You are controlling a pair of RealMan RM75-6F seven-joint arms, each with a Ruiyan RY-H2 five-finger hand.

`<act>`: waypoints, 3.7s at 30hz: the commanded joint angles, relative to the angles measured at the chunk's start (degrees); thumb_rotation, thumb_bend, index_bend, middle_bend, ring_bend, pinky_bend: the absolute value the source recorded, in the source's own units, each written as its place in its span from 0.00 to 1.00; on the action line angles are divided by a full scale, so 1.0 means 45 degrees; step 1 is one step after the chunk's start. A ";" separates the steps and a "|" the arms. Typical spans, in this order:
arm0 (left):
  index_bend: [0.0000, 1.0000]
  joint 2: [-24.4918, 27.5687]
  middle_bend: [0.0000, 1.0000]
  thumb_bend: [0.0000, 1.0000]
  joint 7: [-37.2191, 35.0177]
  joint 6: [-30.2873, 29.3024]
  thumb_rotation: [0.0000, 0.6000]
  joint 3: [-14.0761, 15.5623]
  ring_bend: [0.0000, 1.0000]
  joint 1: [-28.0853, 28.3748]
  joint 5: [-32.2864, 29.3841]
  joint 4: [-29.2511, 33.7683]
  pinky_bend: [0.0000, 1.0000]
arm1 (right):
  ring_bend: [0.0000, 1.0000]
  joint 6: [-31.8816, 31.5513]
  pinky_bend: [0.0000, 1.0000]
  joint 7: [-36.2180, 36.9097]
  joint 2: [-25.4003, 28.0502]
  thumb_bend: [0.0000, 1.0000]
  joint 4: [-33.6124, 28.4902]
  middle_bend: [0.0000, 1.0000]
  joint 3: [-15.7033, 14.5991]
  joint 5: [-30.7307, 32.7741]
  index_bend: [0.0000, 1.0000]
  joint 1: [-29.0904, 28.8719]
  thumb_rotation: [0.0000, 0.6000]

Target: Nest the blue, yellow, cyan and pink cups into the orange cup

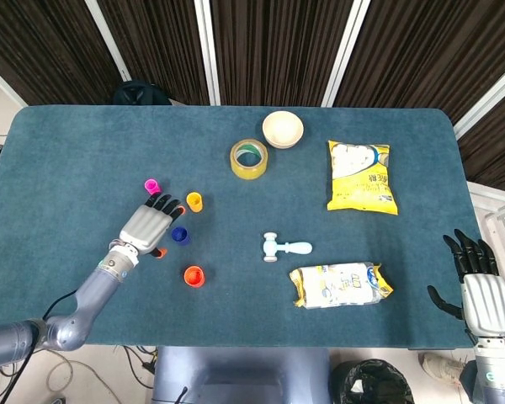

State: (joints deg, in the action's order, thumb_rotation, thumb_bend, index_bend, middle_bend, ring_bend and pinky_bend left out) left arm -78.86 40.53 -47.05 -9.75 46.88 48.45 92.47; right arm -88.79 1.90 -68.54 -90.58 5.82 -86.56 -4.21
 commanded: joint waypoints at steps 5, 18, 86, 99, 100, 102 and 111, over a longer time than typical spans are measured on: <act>0.27 -0.0494 0.10 0.21 0.0471 -0.0120 1.00 0.0183 0.00 0.0431 -0.0603 -0.0349 0.01 | 0.10 0.0003 0.00 0.0070 0.0037 0.32 -0.0008 0.04 0.0024 0.0050 0.11 0.0014 1.00; 0.32 -0.1099 0.10 0.24 0.0775 -0.0407 1.00 0.0542 0.00 0.0855 -0.0831 -0.0955 0.01 | 0.10 0.0067 0.00 0.0088 0.0017 0.32 -0.0015 0.04 0.0075 0.0206 0.11 0.0017 1.00; 0.39 0.2227 0.14 0.29 -0.4368 -0.0311 1.00 0.1599 0.00 -0.0449 0.4889 0.3071 0.01 | 0.10 0.0140 0.00 0.0134 0.0079 0.32 -0.0232 0.04 0.0079 0.0308 0.11 0.0068 1.00; 0.33 0.1887 0.14 0.28 -0.4013 -0.0123 1.00 0.1760 0.00 -0.0320 0.4694 0.2818 0.01 | 0.10 0.0070 0.00 0.0261 0.0125 0.32 -0.0254 0.04 0.0154 0.0373 0.11 0.0100 1.00; 0.30 0.1876 0.14 0.27 -0.3983 -0.0119 1.00 0.1759 0.00 -0.0309 0.4671 0.2812 0.01 | 0.10 0.0067 0.00 0.0260 0.0125 0.32 -0.0254 0.04 0.0158 0.0375 0.11 0.0100 1.00; 0.28 0.1854 0.14 0.26 -0.3895 -0.0120 1.00 0.1756 0.00 -0.0284 0.4628 0.2798 0.01 | 0.10 0.0059 0.00 0.0257 0.0123 0.32 -0.0254 0.04 0.0167 0.0382 0.11 0.0101 1.00; 0.18 0.1849 0.13 0.23 -0.3177 -0.0097 1.00 0.1816 0.00 -0.0121 0.4151 0.2953 0.01 | 0.10 0.0154 0.00 0.0241 0.0117 0.32 -0.0230 0.04 0.0182 0.0488 0.11 0.0087 1.00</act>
State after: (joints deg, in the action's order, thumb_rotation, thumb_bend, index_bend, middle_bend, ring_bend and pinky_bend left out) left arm -70.59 26.06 -47.43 -1.59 46.26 67.31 105.59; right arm -88.09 2.98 -68.01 -91.62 6.63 -84.37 -3.82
